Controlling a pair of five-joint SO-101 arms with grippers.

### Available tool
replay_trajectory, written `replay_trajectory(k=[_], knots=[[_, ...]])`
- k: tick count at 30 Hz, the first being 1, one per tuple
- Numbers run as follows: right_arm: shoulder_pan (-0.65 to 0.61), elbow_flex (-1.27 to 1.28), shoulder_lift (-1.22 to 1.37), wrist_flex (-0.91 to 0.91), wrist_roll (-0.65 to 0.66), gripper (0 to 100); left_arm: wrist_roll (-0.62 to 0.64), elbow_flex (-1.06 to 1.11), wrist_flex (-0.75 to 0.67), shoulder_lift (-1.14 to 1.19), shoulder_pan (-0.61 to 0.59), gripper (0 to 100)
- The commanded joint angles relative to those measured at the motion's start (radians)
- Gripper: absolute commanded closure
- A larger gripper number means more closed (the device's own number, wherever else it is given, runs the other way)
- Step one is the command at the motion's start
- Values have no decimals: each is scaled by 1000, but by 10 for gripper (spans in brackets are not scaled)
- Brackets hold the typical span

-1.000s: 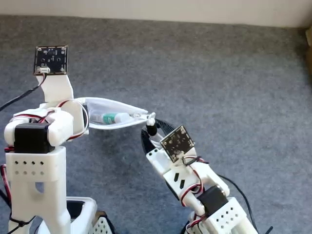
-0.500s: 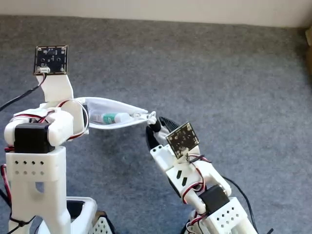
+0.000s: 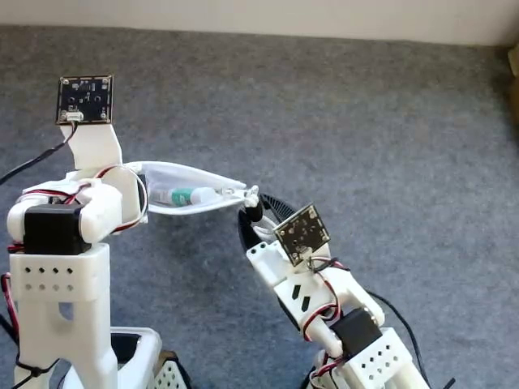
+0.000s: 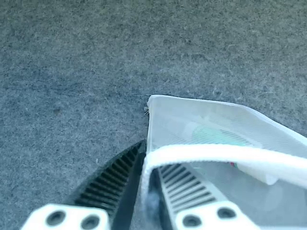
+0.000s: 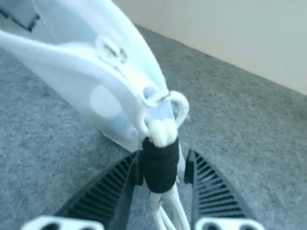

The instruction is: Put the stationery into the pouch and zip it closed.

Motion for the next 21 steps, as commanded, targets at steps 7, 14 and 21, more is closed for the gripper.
replay_trajectory(k=[7,14,21], knots=[[-15,-82,-19,-22,-8,845,-25,10,-15,24,-18,995],[-15,-97,-19,-22,-3,848,-26,12,-15,24,-18,995],[-15,-97,-64,-21,0,995,-26,12,-15,24,-18,995]])
